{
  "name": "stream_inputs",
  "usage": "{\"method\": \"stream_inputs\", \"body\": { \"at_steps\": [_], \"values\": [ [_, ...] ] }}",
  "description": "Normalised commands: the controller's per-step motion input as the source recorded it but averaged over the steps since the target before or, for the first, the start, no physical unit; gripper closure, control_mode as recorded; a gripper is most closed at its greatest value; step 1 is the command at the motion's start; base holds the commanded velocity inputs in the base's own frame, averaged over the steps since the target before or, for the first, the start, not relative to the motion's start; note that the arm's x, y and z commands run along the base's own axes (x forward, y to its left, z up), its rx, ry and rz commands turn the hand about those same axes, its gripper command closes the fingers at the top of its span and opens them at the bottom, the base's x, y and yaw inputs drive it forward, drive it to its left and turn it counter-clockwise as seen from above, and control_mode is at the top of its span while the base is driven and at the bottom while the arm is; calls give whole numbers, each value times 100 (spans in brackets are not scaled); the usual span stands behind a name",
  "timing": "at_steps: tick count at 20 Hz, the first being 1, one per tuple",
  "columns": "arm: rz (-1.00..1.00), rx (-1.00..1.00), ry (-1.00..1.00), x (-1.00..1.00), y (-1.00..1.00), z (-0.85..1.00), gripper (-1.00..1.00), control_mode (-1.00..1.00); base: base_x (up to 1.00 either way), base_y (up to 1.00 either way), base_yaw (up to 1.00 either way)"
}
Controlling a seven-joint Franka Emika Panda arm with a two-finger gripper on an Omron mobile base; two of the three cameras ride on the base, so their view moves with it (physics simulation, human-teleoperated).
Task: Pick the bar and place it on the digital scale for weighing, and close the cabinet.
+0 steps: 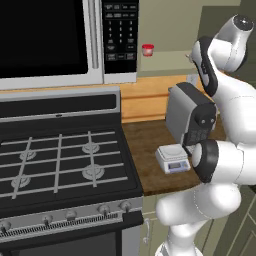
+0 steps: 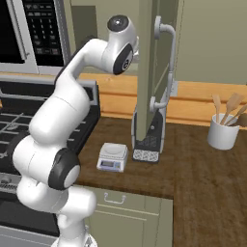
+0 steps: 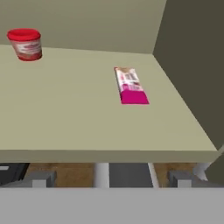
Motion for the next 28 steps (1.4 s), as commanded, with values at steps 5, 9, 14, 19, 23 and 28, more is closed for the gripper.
{"method": "stream_inputs", "body": {
  "at_steps": [5, 9, 14, 19, 23, 28],
  "values": [
    [0, 0, 0, 49, -19, 0, -100, -100, 0, 0, 0],
    [0, 0, 0, 47, -4, -4, -100, -100, 0, 0, 0],
    [0, 0, 0, 35, -4, -13, -100, -100, 0, 0, 0],
    [1, 0, 0, 16, -23, -14, -100, -100, 0, 0, 0],
    [0, 0, 0, 23, -13, -10, -100, -100, 0, 0, 0],
    [0, 0, 0, 35, 0, -10, -100, -100, 0, 0, 0]
  ]
}}
